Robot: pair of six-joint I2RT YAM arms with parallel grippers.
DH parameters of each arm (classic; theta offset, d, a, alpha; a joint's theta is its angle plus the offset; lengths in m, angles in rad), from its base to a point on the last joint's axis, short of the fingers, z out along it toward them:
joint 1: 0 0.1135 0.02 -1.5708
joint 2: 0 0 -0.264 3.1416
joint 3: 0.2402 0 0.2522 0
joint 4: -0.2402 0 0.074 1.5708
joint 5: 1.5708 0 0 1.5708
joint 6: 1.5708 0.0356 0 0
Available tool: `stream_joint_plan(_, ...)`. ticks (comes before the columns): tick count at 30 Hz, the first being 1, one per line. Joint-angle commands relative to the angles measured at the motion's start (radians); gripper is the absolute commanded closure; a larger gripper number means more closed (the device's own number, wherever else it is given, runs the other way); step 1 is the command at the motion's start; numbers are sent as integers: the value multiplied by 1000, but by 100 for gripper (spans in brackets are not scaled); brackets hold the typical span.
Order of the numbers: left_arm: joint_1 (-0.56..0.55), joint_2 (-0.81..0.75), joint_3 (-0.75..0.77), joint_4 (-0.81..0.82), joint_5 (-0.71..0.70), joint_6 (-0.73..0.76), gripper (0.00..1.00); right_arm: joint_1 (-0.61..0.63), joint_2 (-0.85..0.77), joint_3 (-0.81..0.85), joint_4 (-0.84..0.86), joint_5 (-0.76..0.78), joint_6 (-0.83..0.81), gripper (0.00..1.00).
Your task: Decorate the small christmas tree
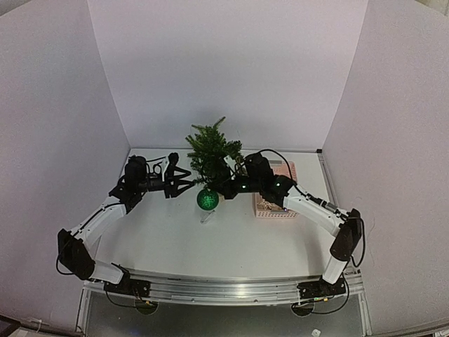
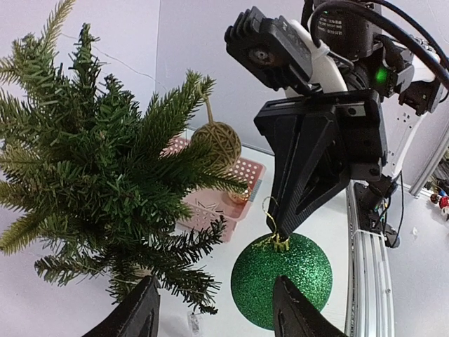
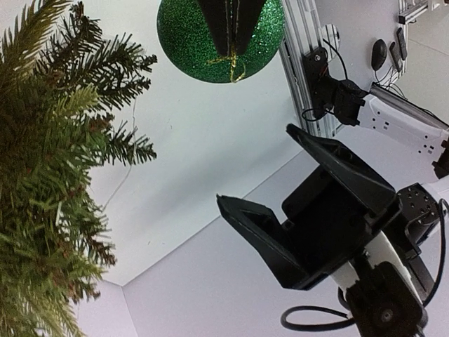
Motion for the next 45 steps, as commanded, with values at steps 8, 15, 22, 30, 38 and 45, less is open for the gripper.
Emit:
stream_joint_plan(8, -33, 67, -88, 230, 26, -90, 49, -4, 36, 11, -23, 25, -9, 100)
stream_joint_plan(15, -57, 110, -85, 304, 58, -152, 47, -25, 62, 3, -22, 25, 8, 100)
stream_joint_plan(22, -74, 139, -74, 285, 31, -164, 55, -30, 92, 47, -22, 15, -14, 100)
stream_joint_plan(30, -74, 183, -31, 254, -26, -165, 58, -38, 84, 54, -21, 22, -33, 100)
stream_joint_plan(38, -74, 189, -32, 273, 6, -158, 58, -37, 68, 50, -15, -28, -47, 100)
stream_joint_plan(45, -52, 154, -28, 256, 8, -154, 59, -37, 37, 28, -19, -24, -32, 100)
